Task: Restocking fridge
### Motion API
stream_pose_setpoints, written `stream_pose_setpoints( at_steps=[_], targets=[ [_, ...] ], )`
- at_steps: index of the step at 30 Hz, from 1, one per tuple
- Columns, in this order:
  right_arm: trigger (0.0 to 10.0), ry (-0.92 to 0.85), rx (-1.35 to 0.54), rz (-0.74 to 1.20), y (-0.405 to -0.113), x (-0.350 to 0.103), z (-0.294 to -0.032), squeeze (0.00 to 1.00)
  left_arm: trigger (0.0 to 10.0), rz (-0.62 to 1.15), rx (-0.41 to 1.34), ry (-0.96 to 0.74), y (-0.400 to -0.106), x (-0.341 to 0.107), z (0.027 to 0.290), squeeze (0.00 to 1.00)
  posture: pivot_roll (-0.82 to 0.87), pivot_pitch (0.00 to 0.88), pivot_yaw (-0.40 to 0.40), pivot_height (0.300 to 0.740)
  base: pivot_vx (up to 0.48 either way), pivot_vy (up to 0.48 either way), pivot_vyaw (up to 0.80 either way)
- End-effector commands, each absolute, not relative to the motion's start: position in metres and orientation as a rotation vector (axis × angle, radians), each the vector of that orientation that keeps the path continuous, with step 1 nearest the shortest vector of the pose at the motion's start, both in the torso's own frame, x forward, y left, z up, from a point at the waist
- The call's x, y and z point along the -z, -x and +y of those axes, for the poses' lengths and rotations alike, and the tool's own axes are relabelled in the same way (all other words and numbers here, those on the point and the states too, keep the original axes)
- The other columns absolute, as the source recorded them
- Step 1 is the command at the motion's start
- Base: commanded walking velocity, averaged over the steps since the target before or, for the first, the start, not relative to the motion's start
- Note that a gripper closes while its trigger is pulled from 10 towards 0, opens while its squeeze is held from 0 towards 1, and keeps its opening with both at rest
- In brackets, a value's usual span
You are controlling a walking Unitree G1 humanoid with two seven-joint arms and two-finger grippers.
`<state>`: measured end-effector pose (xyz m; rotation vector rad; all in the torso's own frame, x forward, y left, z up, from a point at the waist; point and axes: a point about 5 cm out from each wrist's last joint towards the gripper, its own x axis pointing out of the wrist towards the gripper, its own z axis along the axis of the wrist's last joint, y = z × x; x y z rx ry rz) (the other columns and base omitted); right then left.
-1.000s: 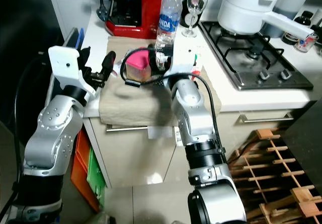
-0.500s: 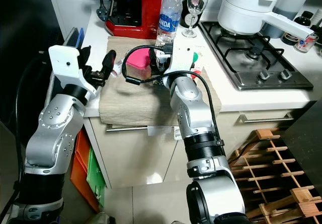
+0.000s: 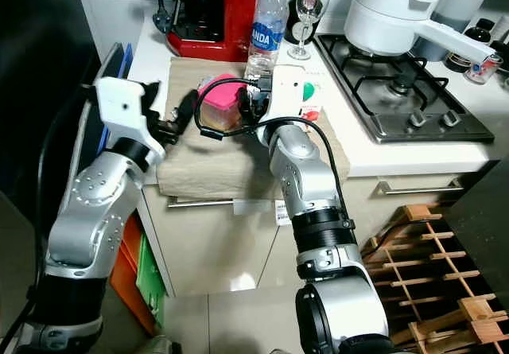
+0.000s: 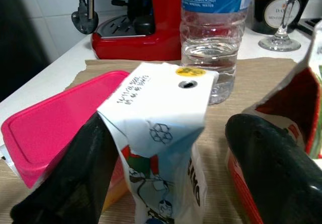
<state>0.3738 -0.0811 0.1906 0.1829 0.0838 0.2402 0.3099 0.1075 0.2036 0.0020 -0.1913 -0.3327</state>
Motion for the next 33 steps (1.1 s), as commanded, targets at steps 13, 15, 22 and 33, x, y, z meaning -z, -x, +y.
stream_pose_setpoints(
  at_steps=[13,15,22,33],
  targets=[
    [0.0,-0.159,-0.220,0.046,-0.375,-0.193,-0.093,0.00,10.0,-0.143,0.385,-0.015,-0.310,-0.194,0.100,0.00,0.05,0.000,-0.087,0.740,0.000,0.000,0.00],
    [0.0,-0.146,-0.213,-0.010,-0.374,-0.200,-0.097,0.00,10.0,-0.135,0.385,-0.006,-0.310,-0.193,0.101,0.00,0.05,0.000,-0.087,0.740,0.000,0.000,0.00],
    [10.0,0.014,-0.141,-0.354,-0.361,-0.245,-0.124,0.00,10.0,-0.131,0.355,0.023,-0.312,-0.188,0.105,0.00,0.04,0.000,-0.082,0.740,0.000,0.000,0.00],
    [10.0,0.042,-0.007,-0.493,-0.325,-0.237,-0.151,0.00,10.0,-0.183,0.318,0.050,-0.318,-0.187,0.102,0.00,-0.03,0.000,-0.028,0.740,0.000,0.000,0.00]
  ],
)
